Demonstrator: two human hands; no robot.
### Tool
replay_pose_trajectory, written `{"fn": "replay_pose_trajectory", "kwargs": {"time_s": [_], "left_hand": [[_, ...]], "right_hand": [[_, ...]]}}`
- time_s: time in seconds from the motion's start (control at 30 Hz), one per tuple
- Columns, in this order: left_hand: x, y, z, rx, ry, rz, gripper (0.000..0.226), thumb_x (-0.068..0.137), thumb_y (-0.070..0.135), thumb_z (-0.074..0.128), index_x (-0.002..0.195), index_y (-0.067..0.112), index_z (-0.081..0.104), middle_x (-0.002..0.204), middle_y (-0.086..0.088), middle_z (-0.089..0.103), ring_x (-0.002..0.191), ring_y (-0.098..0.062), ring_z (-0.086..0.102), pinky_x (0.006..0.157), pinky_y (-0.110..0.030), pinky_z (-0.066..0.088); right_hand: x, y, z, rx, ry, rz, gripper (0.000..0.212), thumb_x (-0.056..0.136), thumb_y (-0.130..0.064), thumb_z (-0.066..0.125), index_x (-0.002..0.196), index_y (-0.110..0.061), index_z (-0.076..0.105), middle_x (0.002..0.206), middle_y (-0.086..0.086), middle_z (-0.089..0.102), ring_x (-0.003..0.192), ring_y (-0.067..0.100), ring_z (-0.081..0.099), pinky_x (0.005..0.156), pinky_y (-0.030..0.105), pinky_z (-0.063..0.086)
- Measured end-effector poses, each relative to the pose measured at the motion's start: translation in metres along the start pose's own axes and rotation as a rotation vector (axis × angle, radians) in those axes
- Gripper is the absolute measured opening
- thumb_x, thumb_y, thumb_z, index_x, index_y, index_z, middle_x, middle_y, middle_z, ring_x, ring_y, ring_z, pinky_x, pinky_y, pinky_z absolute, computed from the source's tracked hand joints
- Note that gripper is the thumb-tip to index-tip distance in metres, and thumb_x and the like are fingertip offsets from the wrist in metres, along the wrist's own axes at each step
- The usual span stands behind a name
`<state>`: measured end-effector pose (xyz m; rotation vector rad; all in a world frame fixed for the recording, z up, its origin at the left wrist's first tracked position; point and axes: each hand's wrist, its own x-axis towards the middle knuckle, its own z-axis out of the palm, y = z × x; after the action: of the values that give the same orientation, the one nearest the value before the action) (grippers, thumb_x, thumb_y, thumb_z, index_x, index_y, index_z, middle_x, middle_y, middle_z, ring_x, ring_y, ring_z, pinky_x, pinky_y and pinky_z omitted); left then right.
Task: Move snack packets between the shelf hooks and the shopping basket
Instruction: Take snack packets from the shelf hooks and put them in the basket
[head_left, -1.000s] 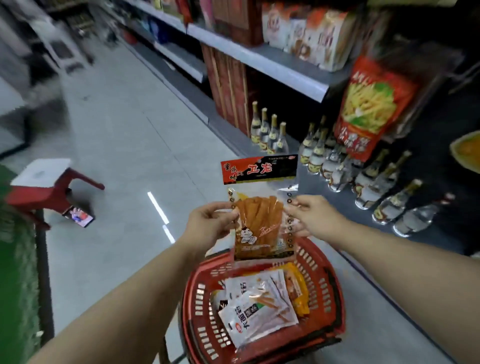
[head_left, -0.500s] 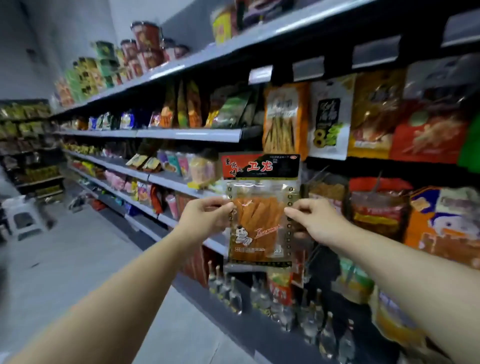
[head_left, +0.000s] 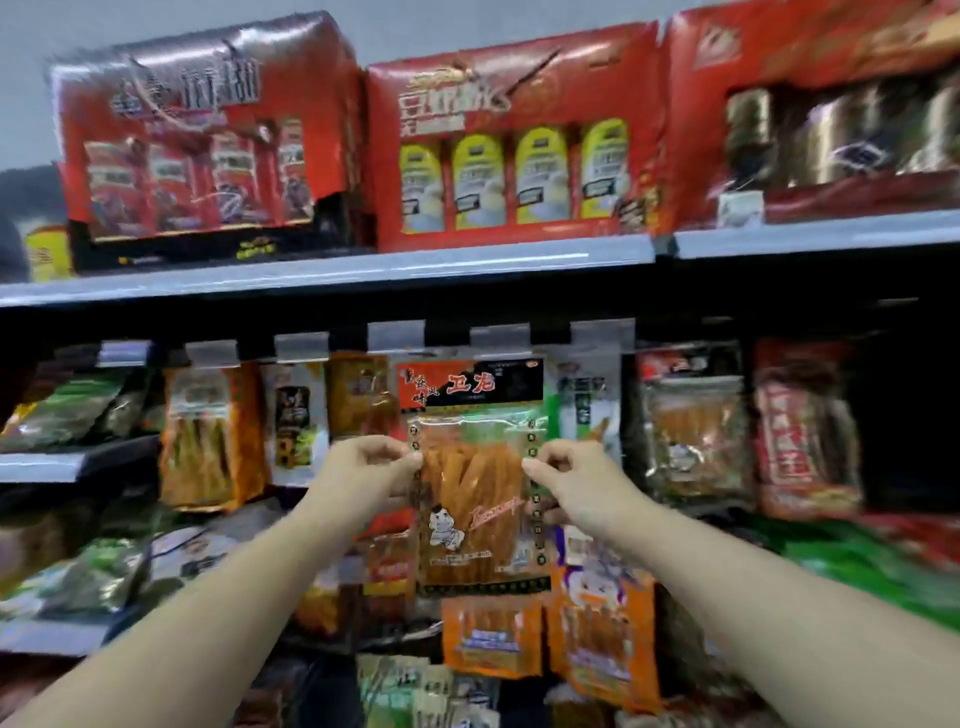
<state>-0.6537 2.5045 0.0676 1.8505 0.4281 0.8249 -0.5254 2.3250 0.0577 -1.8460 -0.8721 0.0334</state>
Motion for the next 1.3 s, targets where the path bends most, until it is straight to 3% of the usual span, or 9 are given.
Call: {"fn": "replay_pose_trajectory", "kwargs": {"time_s": [0.13,0.33,0.47,0.63,0.73,0.9,1.0,1.13,1.3], "left_hand": [[0.024,0.013,0.120,-0.126,-0.123,-0.021,0.017,0.086,0.000,0.067,0.099,0.010,0.062,0.060,-0.006,0.052,0.045,-0.013,0.048,0.045,-0.021,0.045],[0.054,0.045,0.265,-0.193,-0.198,-0.038,0.012,0.089,0.021,0.066,0.086,0.011,0.062,0.069,-0.012,0.059,0.049,-0.019,0.050,0.051,-0.028,0.050],[0.072,0.064,0.321,-0.192,-0.206,0.002,0.024,0.092,0.029,0.060,0.075,0.012,0.060,0.060,-0.006,0.051,0.053,-0.019,0.047,0.049,-0.025,0.042],[0.101,0.077,0.352,-0.120,-0.105,0.061,0.037,0.093,0.040,0.056,0.070,0.011,0.057,0.059,-0.006,0.048,0.053,-0.020,0.045,0.058,-0.028,0.042],[0.116,0.078,0.360,-0.108,-0.069,0.078,0.037,0.092,0.042,0.055,0.072,0.011,0.056,0.062,-0.009,0.045,0.054,-0.021,0.040,0.061,-0.028,0.037],[0.130,0.072,0.363,-0.050,-0.045,0.077,0.034,0.091,0.044,0.056,0.077,0.014,0.060,0.065,-0.010,0.051,0.061,-0.022,0.052,0.063,-0.039,0.053],[0.136,0.068,0.365,-0.026,-0.039,0.088,0.036,0.090,0.046,0.057,0.083,0.012,0.064,0.052,-0.002,0.036,0.060,-0.021,0.048,0.063,-0.034,0.050],[0.141,0.065,0.368,-0.018,-0.024,0.092,0.034,0.090,0.045,0.057,0.082,0.013,0.062,0.058,-0.008,0.040,0.061,-0.021,0.049,0.063,-0.031,0.047],[0.148,0.065,0.373,-0.012,0.020,0.093,0.050,0.090,0.044,0.058,0.053,0.017,0.038,0.043,0.004,0.030,0.059,-0.023,0.047,0.062,-0.030,0.045]], "right_hand": [[0.004,0.054,-0.085,-0.016,0.129,0.080,0.037,0.096,-0.021,0.053,0.132,-0.011,0.051,0.116,0.004,0.060,0.089,0.015,0.059,0.066,0.017,0.042],[0.011,0.111,-0.195,-0.059,0.368,0.094,0.037,0.096,-0.039,0.050,0.114,-0.009,0.064,0.113,0.003,0.065,0.108,0.022,0.059,0.087,0.031,0.043],[0.025,0.126,-0.240,-0.011,0.448,0.092,0.054,0.095,-0.046,0.046,0.091,0.005,0.064,0.057,0.004,0.052,0.056,0.019,0.051,0.060,0.028,0.038],[0.053,0.132,-0.267,0.038,0.492,0.098,0.054,0.092,-0.045,0.050,0.061,-0.002,0.049,0.046,0.002,0.050,0.050,0.025,0.049,0.076,0.034,0.044],[0.068,0.134,-0.270,0.025,0.487,0.110,0.050,0.094,-0.044,0.050,0.082,0.002,0.066,0.082,0.017,0.067,0.089,0.041,0.062,0.090,0.044,0.046],[0.083,0.141,-0.270,0.019,0.462,0.144,0.050,0.094,-0.041,0.050,0.067,0.001,0.053,0.054,0.016,0.038,0.056,0.032,0.041,0.072,0.030,0.015],[0.089,0.147,-0.271,0.052,0.449,0.177,0.056,0.095,-0.040,0.050,0.051,-0.007,0.039,0.043,-0.001,0.029,0.047,0.018,0.030,0.056,0.029,0.032],[0.095,0.150,-0.269,0.029,0.453,0.160,0.055,0.095,-0.043,0.047,0.107,0.009,0.063,0.095,0.024,0.068,0.090,0.040,0.063,0.095,0.052,0.043],[0.112,0.160,-0.273,0.006,0.452,0.183,0.056,0.095,-0.040,0.050,0.049,-0.016,0.029,0.041,-0.004,0.024,0.043,0.017,0.025,0.063,0.029,0.033]]}}
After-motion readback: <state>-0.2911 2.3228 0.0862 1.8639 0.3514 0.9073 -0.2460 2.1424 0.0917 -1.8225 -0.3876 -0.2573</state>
